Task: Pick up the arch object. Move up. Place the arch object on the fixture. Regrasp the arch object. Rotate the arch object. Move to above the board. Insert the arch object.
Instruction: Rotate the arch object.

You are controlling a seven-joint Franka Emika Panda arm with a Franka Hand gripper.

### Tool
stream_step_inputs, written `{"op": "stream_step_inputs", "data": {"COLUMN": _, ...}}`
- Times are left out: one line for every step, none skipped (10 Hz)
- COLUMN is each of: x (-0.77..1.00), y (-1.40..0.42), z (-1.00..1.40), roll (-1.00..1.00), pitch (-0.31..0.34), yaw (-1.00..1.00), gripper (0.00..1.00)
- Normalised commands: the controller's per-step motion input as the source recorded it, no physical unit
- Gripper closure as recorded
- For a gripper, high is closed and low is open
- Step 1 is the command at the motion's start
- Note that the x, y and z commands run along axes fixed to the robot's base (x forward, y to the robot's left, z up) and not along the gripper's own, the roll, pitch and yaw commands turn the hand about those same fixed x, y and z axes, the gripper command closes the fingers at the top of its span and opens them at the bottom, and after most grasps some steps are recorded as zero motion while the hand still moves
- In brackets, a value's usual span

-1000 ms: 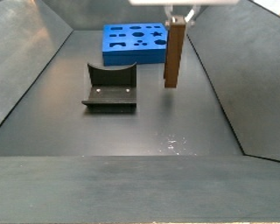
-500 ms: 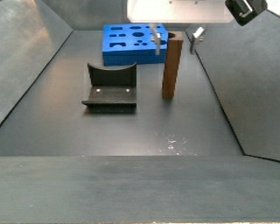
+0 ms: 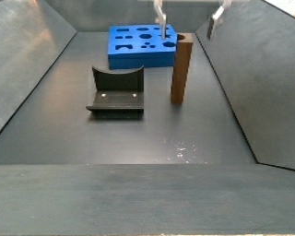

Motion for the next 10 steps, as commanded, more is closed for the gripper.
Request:
{"op": "stream_step_inputs", "data": {"x": -0.01, "y": -0.01, "z": 0.53, "roll": -0.03, "pitch": 0.038, "yaw": 0.01, "gripper": 0.0}}
{"op": "stream_step_inputs", "data": {"x": 0.0, "y": -0.01, "z": 0.3, "roll": -0.07, "pitch": 0.054, "yaw": 0.01, "gripper": 0.0}}
{"op": "stream_step_inputs", "data": {"x": 0.0, "y": 0.0, "z": 0.0, "roll": -0.01, "pitch": 0.01, "yaw": -1.0, "gripper": 0.0}}
{"op": "stream_step_inputs", "data": {"x": 0.01, "y": 0.01, "z": -0.14, "roll": -0.02, "pitch": 0.009, "yaw": -1.0, "gripper": 0.0}}
{"op": "stream_step_inputs", "data": {"x": 0.02, "y": 0.02, "z": -0.12, "roll": -0.02, "pitch": 0.007, "yaw": -1.0, "gripper": 0.0}}
{"op": "stream_step_inputs", "data": {"x": 0.03, "y": 0.02, "z": -0.07, "roll": -0.02, "pitch": 0.005, "yaw": -1.0, "gripper": 0.0}}
{"op": "stream_step_inputs", "data": {"x": 0.03, "y": 0.02, "z": -0.04, "roll": -0.02, "pitch": 0.005, "yaw": -1.0, "gripper": 0.0}}
{"op": "stream_step_inputs", "data": {"x": 0.03, "y": 0.02, "z": -0.03, "roll": -0.02, "pitch": 0.005, "yaw": -1.0, "gripper": 0.0}}
{"op": "stream_step_inputs", "data": {"x": 0.03, "y": 0.02, "z": -0.03, "roll": -0.02, "pitch": 0.005, "yaw": -1.0, "gripper": 0.0}}
{"op": "stream_step_inputs", "data": {"x": 0.03, "y": 0.02, "z": -0.03, "roll": -0.02, "pitch": 0.005, "yaw": -1.0, "gripper": 0.0}}
